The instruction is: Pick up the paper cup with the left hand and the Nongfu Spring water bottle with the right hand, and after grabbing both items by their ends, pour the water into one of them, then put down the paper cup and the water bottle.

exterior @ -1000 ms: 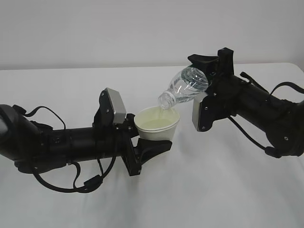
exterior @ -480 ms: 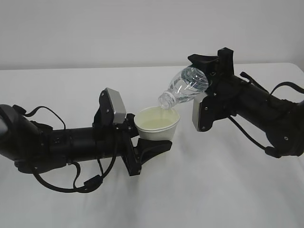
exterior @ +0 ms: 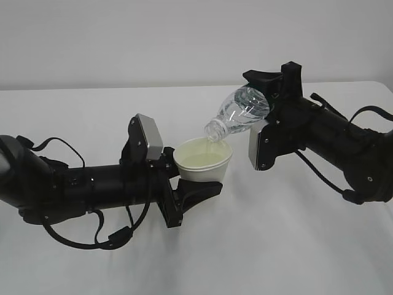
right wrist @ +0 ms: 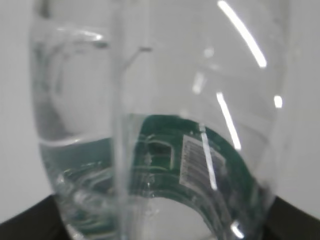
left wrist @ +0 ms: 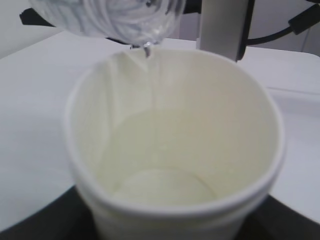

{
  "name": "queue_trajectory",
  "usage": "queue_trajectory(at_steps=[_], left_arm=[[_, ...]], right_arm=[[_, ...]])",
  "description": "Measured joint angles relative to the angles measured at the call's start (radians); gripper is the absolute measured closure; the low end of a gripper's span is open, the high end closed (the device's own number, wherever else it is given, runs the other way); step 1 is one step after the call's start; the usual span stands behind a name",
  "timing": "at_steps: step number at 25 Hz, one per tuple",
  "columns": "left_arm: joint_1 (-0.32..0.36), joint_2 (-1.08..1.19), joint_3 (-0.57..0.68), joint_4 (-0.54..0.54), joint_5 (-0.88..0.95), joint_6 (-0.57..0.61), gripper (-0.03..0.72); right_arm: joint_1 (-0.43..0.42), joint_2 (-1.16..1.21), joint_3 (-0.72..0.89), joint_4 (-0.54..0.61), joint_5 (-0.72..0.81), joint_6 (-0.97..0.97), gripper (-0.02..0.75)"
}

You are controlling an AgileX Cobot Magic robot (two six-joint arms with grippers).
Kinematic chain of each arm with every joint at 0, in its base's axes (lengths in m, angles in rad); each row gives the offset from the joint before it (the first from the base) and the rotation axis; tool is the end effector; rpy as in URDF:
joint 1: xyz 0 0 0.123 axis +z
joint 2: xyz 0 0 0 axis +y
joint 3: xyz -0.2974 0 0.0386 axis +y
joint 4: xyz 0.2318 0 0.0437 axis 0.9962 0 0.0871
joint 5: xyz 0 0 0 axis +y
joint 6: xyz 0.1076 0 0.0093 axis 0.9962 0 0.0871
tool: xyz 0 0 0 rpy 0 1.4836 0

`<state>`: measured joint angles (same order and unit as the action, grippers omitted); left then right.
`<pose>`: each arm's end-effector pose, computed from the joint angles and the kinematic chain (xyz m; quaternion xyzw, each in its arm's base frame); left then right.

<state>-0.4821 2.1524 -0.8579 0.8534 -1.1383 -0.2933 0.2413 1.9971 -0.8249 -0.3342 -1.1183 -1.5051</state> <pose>0.3000 -0.2404 0.1197 0.4442 0.6264 -0.3796 0.5159 0.3726 0.1245 0.1821 -0.6269 0.3192 -0.3769 0.6025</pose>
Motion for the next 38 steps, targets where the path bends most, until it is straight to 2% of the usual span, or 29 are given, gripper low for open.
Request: queue_trajectory(at_steps=[38], left_arm=[[0.0, 0.0, 0.0, 0.008, 0.002, 0.0, 0.259]], right_arm=[[0.0, 0.0, 0.0, -0.017, 0.0, -0.032, 0.266]])
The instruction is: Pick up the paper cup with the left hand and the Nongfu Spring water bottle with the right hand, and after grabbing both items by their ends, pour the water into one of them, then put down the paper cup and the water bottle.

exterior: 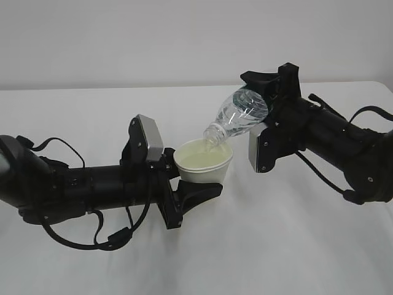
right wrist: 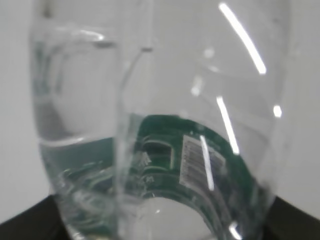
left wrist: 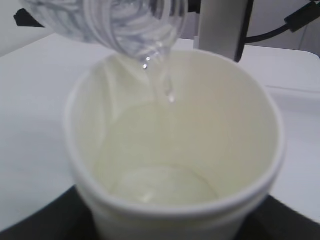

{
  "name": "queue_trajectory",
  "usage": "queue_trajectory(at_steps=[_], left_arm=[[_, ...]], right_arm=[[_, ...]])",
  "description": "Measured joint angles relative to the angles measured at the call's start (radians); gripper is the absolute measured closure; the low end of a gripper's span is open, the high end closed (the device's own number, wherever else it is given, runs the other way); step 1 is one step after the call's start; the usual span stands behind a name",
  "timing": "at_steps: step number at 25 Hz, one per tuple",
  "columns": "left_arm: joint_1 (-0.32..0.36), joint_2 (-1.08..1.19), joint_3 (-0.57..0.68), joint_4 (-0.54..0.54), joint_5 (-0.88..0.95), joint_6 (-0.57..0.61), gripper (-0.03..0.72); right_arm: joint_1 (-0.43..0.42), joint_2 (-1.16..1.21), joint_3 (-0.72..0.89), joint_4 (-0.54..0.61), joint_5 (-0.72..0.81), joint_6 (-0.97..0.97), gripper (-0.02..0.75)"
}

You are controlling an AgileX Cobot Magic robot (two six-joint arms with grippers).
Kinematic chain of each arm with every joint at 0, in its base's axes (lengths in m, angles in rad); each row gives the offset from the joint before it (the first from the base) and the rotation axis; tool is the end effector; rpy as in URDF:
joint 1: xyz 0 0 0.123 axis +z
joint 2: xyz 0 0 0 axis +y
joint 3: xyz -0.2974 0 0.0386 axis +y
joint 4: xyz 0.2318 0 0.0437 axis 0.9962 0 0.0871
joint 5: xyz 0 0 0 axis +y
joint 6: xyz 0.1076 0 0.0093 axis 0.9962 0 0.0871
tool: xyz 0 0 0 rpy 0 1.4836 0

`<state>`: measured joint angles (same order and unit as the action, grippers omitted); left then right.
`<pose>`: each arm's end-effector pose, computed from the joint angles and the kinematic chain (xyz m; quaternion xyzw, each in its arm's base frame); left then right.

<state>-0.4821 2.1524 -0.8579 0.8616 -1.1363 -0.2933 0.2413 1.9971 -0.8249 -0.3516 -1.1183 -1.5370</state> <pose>0.2993 -0.2405 0.1193 0.4478 0.6255 -0.3798 0.5138 0.3717 0.1259 0.1819 -0.6363 0.3022 -0.3837 0.5971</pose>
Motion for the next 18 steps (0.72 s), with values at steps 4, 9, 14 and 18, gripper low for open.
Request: queue_trajectory(at_steps=[4, 9, 14, 18], left_arm=[[0.0, 0.0, 0.0, 0.002, 0.0, 0.0, 0.259], [0.0, 0.0, 0.0, 0.002, 0.0, 0.0, 0.258], [0.0, 0.0, 0.0, 0.002, 0.0, 0.0, 0.259], [0.0, 0.0, 0.0, 0.002, 0.0, 0.0, 0.259]], right_arm=[[0.0, -0.001, 0.0, 0.0, 0.0, -0.001, 0.266], [0.0, -0.004, 0.0, 0.0, -0.001, -0.001, 0.266], [0.0, -0.004, 0.0, 0.0, -0.001, 0.007, 0.266], [0.0, -0.004, 0.0, 0.0, -0.001, 0.054, 0.266]])
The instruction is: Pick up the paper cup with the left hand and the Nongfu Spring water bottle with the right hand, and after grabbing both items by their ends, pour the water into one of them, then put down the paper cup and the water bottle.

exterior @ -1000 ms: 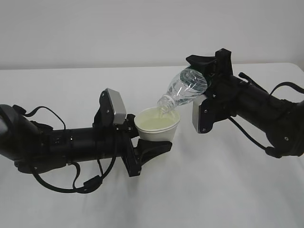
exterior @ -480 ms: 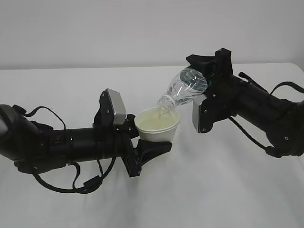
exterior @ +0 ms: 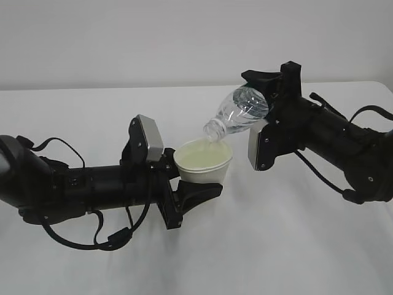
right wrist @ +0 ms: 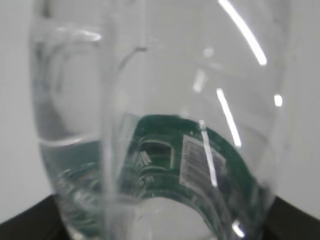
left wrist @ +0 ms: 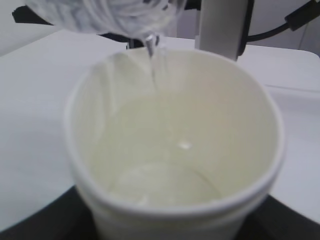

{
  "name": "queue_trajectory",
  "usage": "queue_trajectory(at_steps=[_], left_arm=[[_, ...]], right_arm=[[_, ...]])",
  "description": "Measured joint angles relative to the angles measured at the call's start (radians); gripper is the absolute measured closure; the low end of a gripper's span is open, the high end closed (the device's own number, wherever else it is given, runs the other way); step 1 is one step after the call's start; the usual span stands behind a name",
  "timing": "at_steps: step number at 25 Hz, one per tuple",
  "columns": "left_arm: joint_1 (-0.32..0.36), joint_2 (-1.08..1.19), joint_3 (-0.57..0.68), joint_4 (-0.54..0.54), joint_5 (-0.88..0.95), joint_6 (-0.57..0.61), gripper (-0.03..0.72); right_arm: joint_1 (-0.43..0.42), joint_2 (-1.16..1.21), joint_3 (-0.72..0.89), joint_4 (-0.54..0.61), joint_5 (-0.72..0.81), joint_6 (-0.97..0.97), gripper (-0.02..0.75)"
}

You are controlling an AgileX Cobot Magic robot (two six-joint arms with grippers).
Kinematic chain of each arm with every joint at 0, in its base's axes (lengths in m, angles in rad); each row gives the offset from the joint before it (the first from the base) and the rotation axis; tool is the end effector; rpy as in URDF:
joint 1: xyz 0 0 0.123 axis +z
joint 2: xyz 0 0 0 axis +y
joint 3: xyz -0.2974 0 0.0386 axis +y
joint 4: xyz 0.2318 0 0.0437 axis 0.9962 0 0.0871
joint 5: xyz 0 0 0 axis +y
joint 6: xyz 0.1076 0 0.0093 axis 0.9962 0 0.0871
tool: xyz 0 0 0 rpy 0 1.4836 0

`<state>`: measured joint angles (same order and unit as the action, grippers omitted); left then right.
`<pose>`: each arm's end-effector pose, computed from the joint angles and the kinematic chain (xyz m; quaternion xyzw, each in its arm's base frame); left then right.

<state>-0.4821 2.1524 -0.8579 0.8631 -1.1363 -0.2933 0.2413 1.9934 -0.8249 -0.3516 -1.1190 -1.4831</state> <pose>0.2992 -0.2405 0.1193 0.4484 0.6252 -0.3800 0.5135 0.3715 0.1259 0.1834 -0.6268 0.3182 -0.3686 0.6083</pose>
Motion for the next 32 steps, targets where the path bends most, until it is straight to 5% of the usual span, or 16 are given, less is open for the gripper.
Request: queue_trajectory(at_steps=[32], left_arm=[[0.0, 0.0, 0.0, 0.0, 0.002, 0.0, 0.263]], right_arm=[[0.0, 0.0, 0.0, 0.054, -0.002, 0.222, 0.267]])
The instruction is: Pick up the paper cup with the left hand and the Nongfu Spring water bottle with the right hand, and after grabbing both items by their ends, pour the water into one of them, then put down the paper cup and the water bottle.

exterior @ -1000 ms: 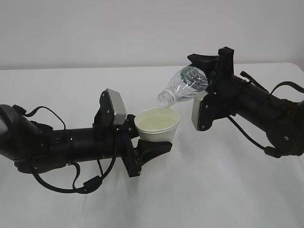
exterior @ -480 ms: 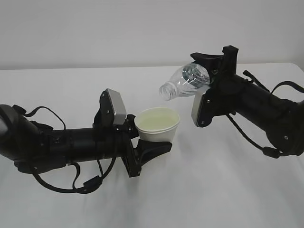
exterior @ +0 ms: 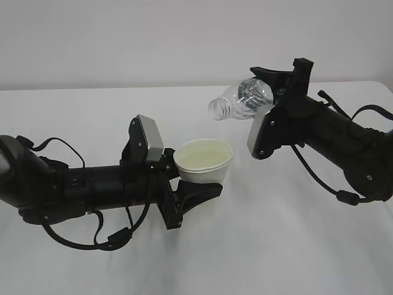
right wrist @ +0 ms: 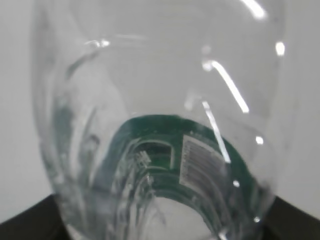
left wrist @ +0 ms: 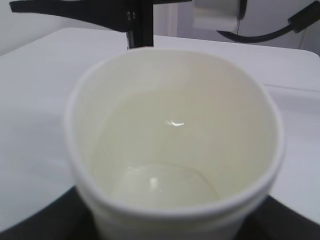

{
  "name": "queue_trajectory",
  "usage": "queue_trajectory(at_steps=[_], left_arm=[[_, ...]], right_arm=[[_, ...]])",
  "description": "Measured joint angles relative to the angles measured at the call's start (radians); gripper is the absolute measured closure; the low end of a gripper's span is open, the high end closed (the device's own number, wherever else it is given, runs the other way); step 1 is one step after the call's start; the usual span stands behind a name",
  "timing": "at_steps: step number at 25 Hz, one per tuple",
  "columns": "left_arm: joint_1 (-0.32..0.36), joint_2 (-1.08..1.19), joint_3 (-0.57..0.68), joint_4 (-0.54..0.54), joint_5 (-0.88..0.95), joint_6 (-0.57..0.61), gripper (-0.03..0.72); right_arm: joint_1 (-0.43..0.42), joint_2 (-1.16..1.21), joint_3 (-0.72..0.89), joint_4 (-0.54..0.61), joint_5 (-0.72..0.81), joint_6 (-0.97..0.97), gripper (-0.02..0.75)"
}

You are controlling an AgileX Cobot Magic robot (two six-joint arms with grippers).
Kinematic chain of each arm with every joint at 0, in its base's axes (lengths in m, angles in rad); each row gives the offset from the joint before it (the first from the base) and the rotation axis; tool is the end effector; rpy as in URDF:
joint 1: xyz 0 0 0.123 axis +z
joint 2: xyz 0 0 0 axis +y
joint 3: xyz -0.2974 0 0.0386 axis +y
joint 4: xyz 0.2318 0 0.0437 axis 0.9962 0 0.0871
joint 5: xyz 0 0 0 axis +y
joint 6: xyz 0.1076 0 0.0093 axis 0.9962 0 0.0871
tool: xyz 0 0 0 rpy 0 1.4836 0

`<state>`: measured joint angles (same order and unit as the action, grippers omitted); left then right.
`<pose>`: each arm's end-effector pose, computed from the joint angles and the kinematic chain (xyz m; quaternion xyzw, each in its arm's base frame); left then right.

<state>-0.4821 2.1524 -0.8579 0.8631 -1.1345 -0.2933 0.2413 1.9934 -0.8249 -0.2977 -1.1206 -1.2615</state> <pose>0.2992 -0.2405 0.1191 0.4486 0.6257 -0.3794 0.5131 0.3741 0.1214 0.1843 -0.5709 0.4046 -0.3079 0.6446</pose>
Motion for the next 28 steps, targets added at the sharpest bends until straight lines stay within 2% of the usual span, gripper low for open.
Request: queue_trajectory(at_steps=[11, 28], left_arm=[[0.0, 0.0, 0.0, 0.0, 0.0, 0.0, 0.264], [0.0, 0.0, 0.0, 0.0, 0.004, 0.0, 0.265]], right_arm=[[0.0, 0.0, 0.0, 0.027, -0.001, 0.07, 0.267], [0.014, 0.0, 0.0, 0.134, -0.001, 0.204, 0.267]])
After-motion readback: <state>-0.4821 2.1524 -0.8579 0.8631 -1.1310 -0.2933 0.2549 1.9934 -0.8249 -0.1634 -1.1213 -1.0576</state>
